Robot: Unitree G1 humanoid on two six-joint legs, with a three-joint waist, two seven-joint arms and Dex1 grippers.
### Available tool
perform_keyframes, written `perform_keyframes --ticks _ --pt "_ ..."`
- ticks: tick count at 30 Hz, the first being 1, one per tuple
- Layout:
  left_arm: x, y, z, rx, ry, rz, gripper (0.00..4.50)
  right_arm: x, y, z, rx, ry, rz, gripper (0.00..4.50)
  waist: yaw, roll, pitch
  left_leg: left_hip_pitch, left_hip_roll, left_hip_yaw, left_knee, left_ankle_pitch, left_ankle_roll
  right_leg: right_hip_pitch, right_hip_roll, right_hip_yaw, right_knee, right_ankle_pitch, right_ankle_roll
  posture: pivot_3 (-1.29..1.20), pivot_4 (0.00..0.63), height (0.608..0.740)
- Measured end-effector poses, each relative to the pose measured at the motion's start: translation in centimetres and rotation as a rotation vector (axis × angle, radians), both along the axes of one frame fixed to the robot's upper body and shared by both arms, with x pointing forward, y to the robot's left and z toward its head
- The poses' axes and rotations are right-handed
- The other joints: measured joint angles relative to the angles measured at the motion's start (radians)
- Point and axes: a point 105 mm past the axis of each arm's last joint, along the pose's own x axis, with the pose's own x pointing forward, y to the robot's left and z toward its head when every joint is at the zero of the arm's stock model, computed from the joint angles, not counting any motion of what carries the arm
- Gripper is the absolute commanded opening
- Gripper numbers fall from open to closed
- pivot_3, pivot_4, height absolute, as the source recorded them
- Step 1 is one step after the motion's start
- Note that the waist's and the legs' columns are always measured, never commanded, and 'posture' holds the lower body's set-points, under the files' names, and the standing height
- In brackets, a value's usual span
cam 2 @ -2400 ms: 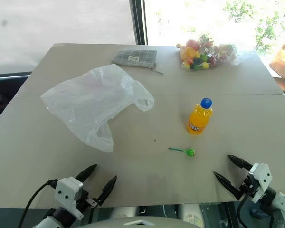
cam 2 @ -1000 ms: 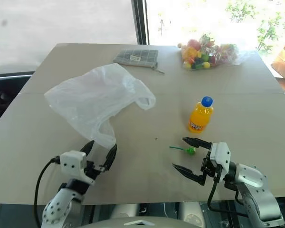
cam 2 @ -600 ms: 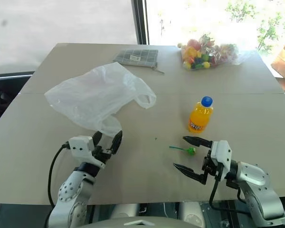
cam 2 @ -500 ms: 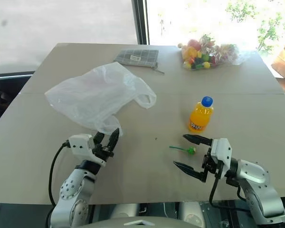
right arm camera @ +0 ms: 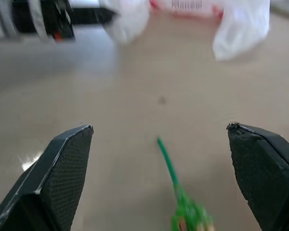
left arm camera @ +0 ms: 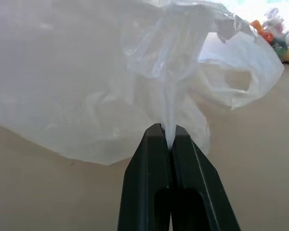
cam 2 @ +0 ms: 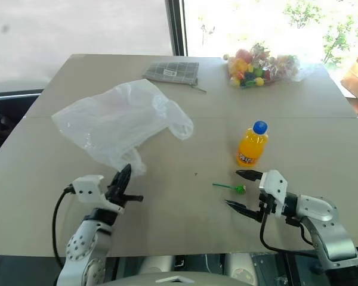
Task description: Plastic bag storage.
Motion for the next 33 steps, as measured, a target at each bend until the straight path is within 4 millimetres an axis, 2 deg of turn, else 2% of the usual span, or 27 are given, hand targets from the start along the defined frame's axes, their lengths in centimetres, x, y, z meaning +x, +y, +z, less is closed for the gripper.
perform_keyframes --ticks 2,5,7,8,9,10,14,15,16,22,23,25,28,30,32,33 --pt "-0.8 0.8 -0.3 0.036 0.009 0.022 0.04 0.9 -0.8 -1.2 -0.058 0.041 -0.063 4.5 0.0 0.0 0.0 0.0 0.0 0.0 0.0 0.0 0.0 0.0 0.0 0.0 0.0 0.0 0.0 0.0 0.15 0.74" --pt "-2.1 0.8 0.0 0.05 -0.006 -0.005 0.04 1.6 -1.6 -2.3 -0.091 0.079 -0.116 4.5 -0.001 0.0 0.0 0.0 0.0 0.001 0.0 0.0 0.0 0.0 -0.002 0.001 -0.001 0.0 0.0 0.0 0.15 0.74" --pt "-2.7 0.8 -0.1 0.058 -0.006 -0.026 0.04 1.8 -1.5 -2.2 -0.093 0.082 -0.112 4.5 -0.001 0.0 0.0 0.0 0.001 0.001 0.0 0.0 0.0 -0.001 -0.002 0.001 -0.001 0.0 0.0 0.0 0.15 0.74" --pt "-3.0 0.8 -0.1 0.046 -0.004 -0.034 0.0 1.9 -1.4 -2.2 -0.089 0.087 -0.112 4.0 -0.001 0.0 0.0 0.0 0.001 0.0 0.0 0.0 0.0 -0.001 -0.003 0.001 -0.001 0.0 0.0 0.0 0.15 0.74" --pt "-3.1 0.8 0.0 0.032 -0.006 -0.044 0.0 1.9 -1.3 -2.1 -0.08 0.095 -0.113 3.79 -0.001 0.0 0.0 0.0 0.002 0.0 0.0 0.0 0.0 -0.001 -0.004 0.001 -0.001 0.0 0.0 0.0 0.15 0.74" --pt "-3.3 0.7 0.1 0.021 -0.012 -0.053 0.0 1.9 -1.3 -2.1 -0.073 0.101 -0.113 3.38 -0.001 0.0 0.0 0.0 0.002 0.0 0.0 -0.001 0.0 -0.001 -0.004 0.001 -0.001 0.0 0.0 0.0 0.15 0.74" --pt "-3.3 0.8 1.3 -0.008 -0.045 -0.079 0.0 1.7 -1.1 -2.2 -0.054 0.127 -0.098 1.48 0.0 0.0 0.0 0.0 0.002 0.0 0.0 -0.001 0.0 -0.001 -0.003 0.0 -0.001 0.0 0.0 0.0 0.15 0.74" --pt "-3.2 0.7 1.6 -0.02 -0.055 -0.087 0.0 1.6 -1.1 -2.2 -0.052 0.134 -0.092 0.87 -0.001 0.0 0.0 0.0 0.002 0.001 0.0 -0.001 0.0 -0.001 -0.003 0.0 -0.001 0.0 0.0 0.0 0.15 0.74" --pt "-3.2 0.6 1.9 -0.034 -0.063 -0.096 0.0 1.4 -1.1 -2.2 -0.05 0.141 -0.087 0.67 -0.001 0.0 0.0 0.0 0.002 0.001 0.0 -0.001 0.0 -0.001 -0.002 0.001 -0.001 0.0 0.0 0.0 0.15 0.74" --pt "-3.2 0.3 2.7 -0.077 -0.064 -0.154 0.0 1.2 -0.8 -2.2 -0.054 0.156 -0.065 0.67 -0.001 0.0 0.0 0.0 0.002 0.001 0.0 -0.001 0.0 -0.001 0.0 0.0 -0.001 0.0 0.0 0.0 0.15 0.74" --pt "-3.2 0.2 2.9 -0.076 -0.064 -0.174 0.0 1.3 -0.3 -2.0 -0.046 0.163 -0.056 0.67 -0.003 0.0 0.0 0.0 0.002 0.001 0.0 0.0 0.0 -0.001 0.0 0.001 -0.001 0.0 0.0 0.0 0.15 0.74" --pt "-3.2 -0.2 3.3 -0.086 -0.065 -0.218 0.0 1.9 2.2 -0.9 -0.012 0.183 -0.025 0.67 -0.01 0.001 0.001 0.0 0.003 0.001 0.0 0.0 0.0 -0.002 0.0 0.001 0.0 0.0 0.0 0.0 0.15 0.74" --pt "-3.2 -0.9 3.9 -0.087 -0.066 -0.287 0.0 3.4 6.7 1.6 0.012 0.187 0.03 0.67 -0.024 0.002 0.002 0.0 0.004 0.001 0.0 0.0 0.0 -0.002 -0.001 0.001 0.0 0.0 -0.001 0.0 0.15 0.74" --pt "-3.5 -1.4 4.2 -0.075 -0.057 -0.338 0.0 4.7 10.4 3.5 0.027 0.173 0.072 0.67 -0.028 0.002 0.003 -0.001 0.004 0.001 -0.001 -0.001 0.0 -0.003 -0.001 0.001 0.0 0.001 -0.001 0.0 0.15 0.74" --pt "-3.8 -1.7 4.2 -0.079 -0.051 -0.36 0.0 5.5 12.2 4.0 0.038 0.168 0.078 0.67 -0.027 0.002 0.003 -0.002 0.004 0.0 -0.002 -0.001 0.0 -0.004 -0.001 0.0 -0.001 0.0 -0.001 0.0 0.15 0.74" --pt "-4.1 -1.9 4.1 -0.078 -0.037 -0.379 0.0 6.5 14.2 4.1 0.034 0.167 0.08 0.67 -0.029 0.002 0.003 -0.004 0.004 0.001 -0.002 -0.001 0.0 -0.005 -0.001 0.0 -0.001 0.001 -0.002 0.0 0.15 0.74"
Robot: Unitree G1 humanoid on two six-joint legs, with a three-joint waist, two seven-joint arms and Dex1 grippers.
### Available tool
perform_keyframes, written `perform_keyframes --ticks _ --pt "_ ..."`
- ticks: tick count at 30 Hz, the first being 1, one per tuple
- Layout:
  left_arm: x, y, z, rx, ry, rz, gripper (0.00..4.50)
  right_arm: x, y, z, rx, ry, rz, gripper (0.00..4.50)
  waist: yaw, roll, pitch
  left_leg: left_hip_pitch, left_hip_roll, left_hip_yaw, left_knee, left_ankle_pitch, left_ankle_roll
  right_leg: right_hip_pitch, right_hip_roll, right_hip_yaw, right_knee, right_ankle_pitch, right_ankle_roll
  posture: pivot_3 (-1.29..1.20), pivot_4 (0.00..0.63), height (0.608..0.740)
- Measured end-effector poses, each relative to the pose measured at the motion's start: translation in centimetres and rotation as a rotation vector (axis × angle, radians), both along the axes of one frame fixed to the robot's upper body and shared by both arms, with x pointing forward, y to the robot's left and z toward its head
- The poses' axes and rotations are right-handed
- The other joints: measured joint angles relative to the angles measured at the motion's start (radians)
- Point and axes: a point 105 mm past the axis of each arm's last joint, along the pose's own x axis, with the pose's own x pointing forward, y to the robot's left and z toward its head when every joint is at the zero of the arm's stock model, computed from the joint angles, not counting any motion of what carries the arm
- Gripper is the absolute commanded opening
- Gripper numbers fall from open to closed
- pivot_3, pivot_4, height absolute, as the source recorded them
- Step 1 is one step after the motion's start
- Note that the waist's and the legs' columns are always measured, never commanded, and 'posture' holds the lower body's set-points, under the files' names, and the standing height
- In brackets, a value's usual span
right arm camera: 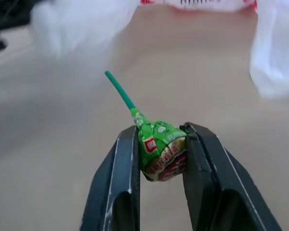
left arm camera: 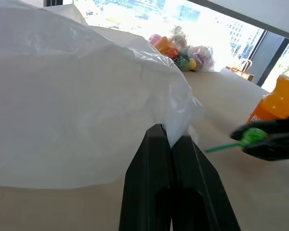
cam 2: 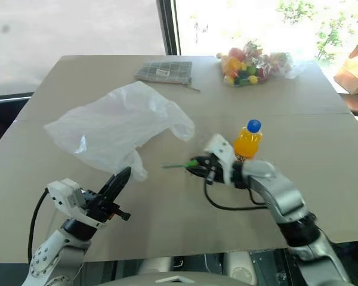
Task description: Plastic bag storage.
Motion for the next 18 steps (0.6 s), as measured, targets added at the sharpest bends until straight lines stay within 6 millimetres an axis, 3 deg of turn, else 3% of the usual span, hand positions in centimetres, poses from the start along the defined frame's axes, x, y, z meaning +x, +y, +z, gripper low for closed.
perform_keyframes --ticks 4,8,11,14,18 --pt "-0.9 -1.3 0.2 0.016 0.014 -0.097 0.0 2.7 5.6 1.1 0.044 0.011 -0.041 0.67 0.0 0.001 0.001 -0.008 -0.002 0.0 0.001 0.001 -0.001 -0.008 0.002 -0.001 0.004 0.0 0.0 0.0 0.15 0.74" --pt "-1.6 -1.7 -0.6 0.022 0.063 -0.132 0.0 4.1 9.1 3.8 0.16 0.009 -0.066 0.67 -0.002 0.002 0.001 -0.01 -0.004 0.001 0.001 0.001 -0.001 -0.01 0.002 -0.001 0.005 0.002 0.004 0.0 0.15 0.74" --pt "-2.2 -2.0 -0.7 0.045 0.084 -0.174 0.0 5.7 9.0 5.3 0.204 -0.02 -0.124 0.67 0.001 0.002 0.001 -0.009 -0.004 0.0 0.001 0.001 -0.001 -0.009 0.001 -0.002 0.006 0.0 0.001 0.0 0.15 0.74" --pt "-1.9 -1.8 -0.1 0.034 0.072 -0.193 0.0 7.1 8.2 4.9 0.219 -0.007 -0.199 0.67 -0.005 0.002 0.001 -0.009 -0.004 0.0 0.002 0.002 -0.002 -0.011 0.001 -0.001 0.01 0.0 0.0 0.0 0.15 0.74" --pt "-1.2 -0.5 1.7 -0.009 0.028 -0.186 0.0 7.4 8.1 4.9 0.224 -0.002 -0.212 0.67 -0.017 0.002 0.002 -0.009 -0.002 0.0 0.001 0.003 -0.003 -0.013 0.002 -0.001 0.016 0.002 0.003 0.0 0.15 0.74"
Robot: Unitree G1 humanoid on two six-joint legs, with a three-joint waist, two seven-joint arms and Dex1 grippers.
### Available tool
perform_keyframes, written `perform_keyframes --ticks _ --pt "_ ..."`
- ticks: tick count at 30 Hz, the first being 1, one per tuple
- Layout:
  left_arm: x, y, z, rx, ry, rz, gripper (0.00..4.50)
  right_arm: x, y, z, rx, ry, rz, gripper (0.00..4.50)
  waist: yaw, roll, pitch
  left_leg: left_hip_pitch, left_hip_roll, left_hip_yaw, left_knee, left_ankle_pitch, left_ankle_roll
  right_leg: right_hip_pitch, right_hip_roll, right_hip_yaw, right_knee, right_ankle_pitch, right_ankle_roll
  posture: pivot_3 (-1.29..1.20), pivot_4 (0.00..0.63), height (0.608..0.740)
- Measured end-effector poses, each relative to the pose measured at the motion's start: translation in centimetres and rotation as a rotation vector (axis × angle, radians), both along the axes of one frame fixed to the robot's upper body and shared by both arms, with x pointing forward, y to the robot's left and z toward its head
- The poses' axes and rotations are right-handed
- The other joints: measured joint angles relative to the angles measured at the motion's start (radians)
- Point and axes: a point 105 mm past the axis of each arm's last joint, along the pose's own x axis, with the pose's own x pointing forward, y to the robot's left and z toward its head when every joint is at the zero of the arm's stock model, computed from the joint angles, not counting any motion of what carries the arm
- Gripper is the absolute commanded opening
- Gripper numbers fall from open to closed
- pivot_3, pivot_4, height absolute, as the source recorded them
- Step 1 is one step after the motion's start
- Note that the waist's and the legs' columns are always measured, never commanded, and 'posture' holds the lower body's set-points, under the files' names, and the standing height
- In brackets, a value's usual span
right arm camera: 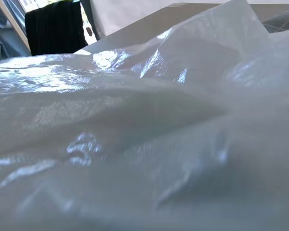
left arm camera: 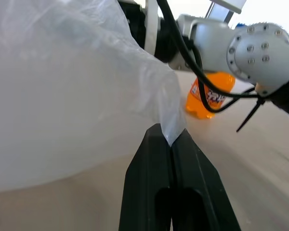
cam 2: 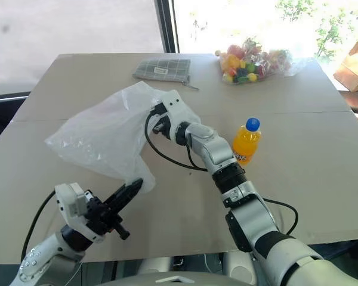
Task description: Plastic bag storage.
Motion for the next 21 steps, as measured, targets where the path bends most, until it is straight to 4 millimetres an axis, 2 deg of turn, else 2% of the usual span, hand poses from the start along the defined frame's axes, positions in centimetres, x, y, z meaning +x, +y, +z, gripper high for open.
perform_keyframes --ticks 3,6,10,13,16,21 --pt "0.8 1.7 2.6 -0.049 -0.063 0.012 0.0 -0.5 0.3 0.7 0.007 -0.013 0.053 0.67 -0.007 0.0 0.0 0.0 0.001 -0.001 0.0 0.001 -0.001 0.0 0.002 -0.001 0.001 0.0 0.0 0.0 0.15 0.74" --pt "1.0 3.0 4.5 -0.109 -0.075 -0.005 0.0 -1.5 0.8 2.3 0.019 -0.031 0.146 0.67 -0.012 0.001 0.001 0.0 0.002 -0.001 0.0 0.001 -0.001 0.0 0.002 -0.001 0.001 0.0 0.001 0.0 0.15 0.74" --pt "0.7 3.6 5.2 -0.188 -0.022 -0.052 0.0 -1.6 1.3 4.8 0.056 -0.061 0.162 0.67 -0.011 0.001 0.001 0.0 0.001 -0.001 0.0 0.001 -0.001 0.0 0.002 -0.001 0.001 0.0 0.001 0.0 0.15 0.74" --pt "0.7 4.0 5.6 -0.227 0.002 -0.073 0.0 -0.6 1.1 5.5 0.064 -0.058 0.099 0.67 -0.009 0.001 0.001 0.001 0.001 -0.001 0.0 0.001 -0.002 0.0 0.002 -0.001 0.001 0.0 0.001 0.0 0.15 0.74" --pt "1.0 5.0 6.3 -0.283 0.001 -0.063 0.0 2.0 -0.7 5.0 0.089 -0.025 -0.098 0.67 -0.008 0.0 0.001 0.0 0.0 -0.001 0.0 0.001 -0.002 0.0 0.001 -0.002 0.001 -0.001 -0.002 0.0 0.15 0.74" --pt "1.4 5.6 7.5 -0.342 -0.024 -0.063 0.0 3.2 -2.1 5.5 0.123 -0.033 -0.218 0.67 -0.011 0.0 0.002 0.0 0.0 -0.001 -0.002 0.002 -0.004 -0.001 0.001 -0.001 0.001 0.0 0.001 0.0 0.15 0.74"
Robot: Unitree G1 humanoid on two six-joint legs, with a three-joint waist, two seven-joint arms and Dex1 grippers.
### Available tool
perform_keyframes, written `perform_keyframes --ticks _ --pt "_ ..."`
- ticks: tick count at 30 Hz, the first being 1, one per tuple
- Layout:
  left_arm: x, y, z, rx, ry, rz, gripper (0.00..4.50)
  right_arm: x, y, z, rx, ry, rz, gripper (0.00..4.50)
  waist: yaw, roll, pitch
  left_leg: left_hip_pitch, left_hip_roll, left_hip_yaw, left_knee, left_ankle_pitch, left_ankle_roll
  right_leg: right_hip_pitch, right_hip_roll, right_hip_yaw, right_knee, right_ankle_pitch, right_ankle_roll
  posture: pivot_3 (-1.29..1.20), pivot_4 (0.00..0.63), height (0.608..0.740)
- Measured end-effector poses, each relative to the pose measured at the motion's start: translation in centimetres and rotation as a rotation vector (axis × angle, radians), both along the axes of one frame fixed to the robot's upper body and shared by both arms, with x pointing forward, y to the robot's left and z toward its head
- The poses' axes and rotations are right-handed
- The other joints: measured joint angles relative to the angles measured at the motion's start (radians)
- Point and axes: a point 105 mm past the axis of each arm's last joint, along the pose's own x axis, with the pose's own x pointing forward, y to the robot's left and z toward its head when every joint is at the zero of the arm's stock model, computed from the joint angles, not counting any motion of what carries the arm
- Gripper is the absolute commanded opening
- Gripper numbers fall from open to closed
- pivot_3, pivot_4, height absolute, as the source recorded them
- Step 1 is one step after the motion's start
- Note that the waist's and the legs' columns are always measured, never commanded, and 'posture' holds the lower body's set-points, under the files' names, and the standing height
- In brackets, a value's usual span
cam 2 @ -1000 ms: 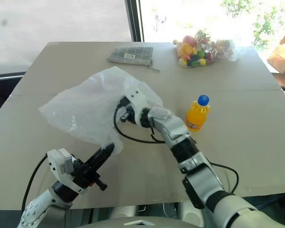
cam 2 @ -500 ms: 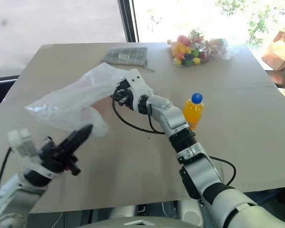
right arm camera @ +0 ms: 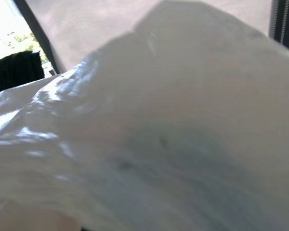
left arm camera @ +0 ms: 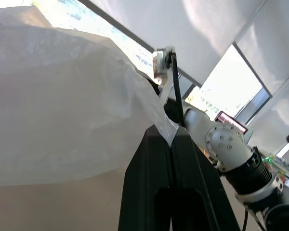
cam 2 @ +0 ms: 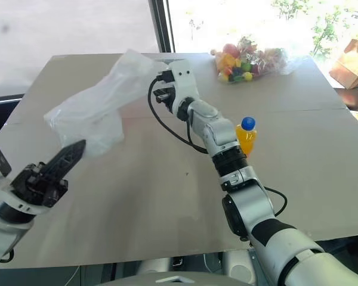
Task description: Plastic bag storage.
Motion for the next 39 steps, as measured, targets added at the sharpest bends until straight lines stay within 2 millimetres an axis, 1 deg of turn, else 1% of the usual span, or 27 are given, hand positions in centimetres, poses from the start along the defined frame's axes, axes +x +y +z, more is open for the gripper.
perform_keyframes --ticks 4,5,8,9,11,12,14,15,17,18,23,26,30,32,33,36,39 --pt "0.5 0.1 0.2 -0.014 0.003 -0.004 0.0 -0.5 0.0 1.3 0.002 -0.046 0.014 0.67 -0.001 0.001 0.0 0.0 0.001 0.0 -0.001 0.0 0.0 0.0 0.001 0.0 0.0 0.0 0.0 0.0 0.15 0.74" --pt "0.7 0.2 0.5 -0.024 -0.005 -0.007 0.0 -0.8 -0.3 1.5 -0.035 -0.069 0.039 0.67 0.002 0.001 0.001 0.0 0.001 0.0 0.0 0.0 0.0 0.0 0.001 0.0 0.0 0.0 0.0 0.0 0.15 0.74" --pt "1.5 0.2 2.2 -0.048 -0.045 -0.032 0.0 -2.8 -0.6 1.1 -0.21 -0.141 0.207 0.67 0.01 0.0 0.001 0.0 0.0 -0.002 0.0 0.0 0.0 0.001 0.0 -0.002 0.0 0.0 0.0 0.0 0.15 0.74" --pt "1.7 0.3 2.7 -0.051 -0.056 -0.036 0.0 -3.2 -0.9 1.0 -0.243 -0.145 0.237 0.67 0.009 0.0 0.001 0.0 0.0 -0.002 0.0 0.0 0.0 0.001 0.0 -0.001 0.0 0.0 0.0 0.0 0.15 0.74" --pt "1.9 0.7 3.4 -0.055 -0.065 -0.044 0.0 -3.6 -2.2 0.6 -0.303 -0.138 0.279 0.67 0.006 -0.001 0.001 0.0 -0.001 -0.002 0.0 0.0 0.0 0.001 0.0 -0.001 0.0 0.0 0.0 0.0 0.15 0.74" --pt "1.9 0.9 3.6 -0.054 -0.066 -0.042 0.0 -3.7 -2.5 0.5 -0.32 -0.137 0.291 0.67 0.006 -0.001 0.001 0.0 -0.001 -0.002 0.0 0.0 0.0 0.001 0.0 -0.001 0.0 0.0 0.0 0.0 0.15 0.74" --pt "2.1 1.3 3.9 -0.044 -0.061 -0.048 0.0 -4.6 -4.0 0.2 -0.387 -0.136 0.353 0.67 0.005 0.0 0.003 0.0 0.0 -0.002 0.0 0.0 0.0 0.0 0.001 -0.001 0.0 0.0 0.0 0.0 0.15 0.74" --pt "2.2 1.5 4.0 -0.041 -0.059 -0.047 0.0 -5.0 -4.2 0.2 -0.396 -0.137 0.378 0.67 0.004 0.0 0.003 0.0 0.0 -0.001 -0.001 0.0 0.0 0.0 0.001 -0.001 0.0 0.0 0.0 0.0 0.15 0.74" --pt "2.2 2.0 4.1 -0.038 -0.057 -0.049 0.0 -6.3 -4.3 0.5 -0.392 -0.145 0.46 0.67 0.0 0.0 0.003 0.0 0.001 0.0 -0.001 0.0 0.0 0.0 0.003 0.0 0.0 0.0 0.0 0.0 0.15 0.74" --pt "2.2 2.1 4.0 -0.04 -0.054 -0.053 0.0 -6.6 -4.2 0.6 -0.387 -0.146 0.474 0.67 -0.001 0.0 0.003 0.001 0.002 0.0 -0.001 0.0 0.0 0.0 0.004 0.0 0.0 0.0 0.0 0.0 0.15 0.74" --pt "2.2 2.2 3.5 -0.043 -0.03 -0.07 0.0 -6.7 -3.0 1.4 -0.29 -0.135 0.464 0.67 0.003 0.0 0.004 0.0 0.003 -0.001 -0.001 0.001 -0.001 0.0 0.004 0.0 0.001 0.0 0.0 0.0 0.15 0.74" --pt "2.1 2.3 3.3 -0.037 -0.02 -0.072 0.0 -7.1 -2.6 1.8 -0.222 -0.116 0.498 0.67 0.005 -0.001 0.004 0.0 0.002 -0.001 -0.001 0.001 -0.001 0.0 0.003 0.0 0.0 0.0 0.0 0.0 0.15 0.74" --pt "1.9 3.1 3.0 -0.037 -0.011 -0.058 0.0 -7.8 -2.5 1.6 -0.174 -0.084 0.556 0.67 0.005 -0.001 0.004 0.0 0.002 -0.001 -0.001 0.001 -0.001 0.0 0.003 0.0 0.0 0.0 0.0 0.0 0.15 0.74" --pt "1.8 3.7 2.8 -0.042 -0.006 -0.046 0.0 -7.7 -2.6 1.3 -0.169 -0.073 0.553 0.67 0.004 -0.001 0.004 0.0 0.002 -0.001 -0.001 0.001 -0.001 0.0 0.003 0.0 0.0 0.0 0.0 0.0 0.15 0.74" --pt "1.7 3.9 2.7 -0.042 -0.002 -0.044 0.0 -7.4 -2.7 1.2 -0.169 -0.063 0.531 0.67 0.003 -0.002 0.004 0.0 0.002 -0.001 -0.001 0.001 -0.001 -0.001 0.003 0.0 0.0 0.0 0.0 0.0 0.15 0.74" --pt "1.1 4.1 2.2 -0.038 0.026 -0.057 0.0 -5.3 -3.3 0.3 -0.175 -0.01 0.4 0.67 0.001 -0.001 0.004 0.0 0.002 0.0 -0.001 0.001 -0.001 -0.001 0.002 0.0 0.0 -0.001 -0.002 0.0 0.15 0.74" --pt "0.6 3.8 1.5 -0.031 0.06 -0.086 0.0 -3.3 -3.1 -0.1 -0.185 0.007 0.255 0.67 0.0 -0.001 0.004 0.0 0.002 0.0 -0.002 0.001 -0.002 -0.002 0.001 0.0 0.0 -0.002 -0.003 0.0 0.15 0.74"
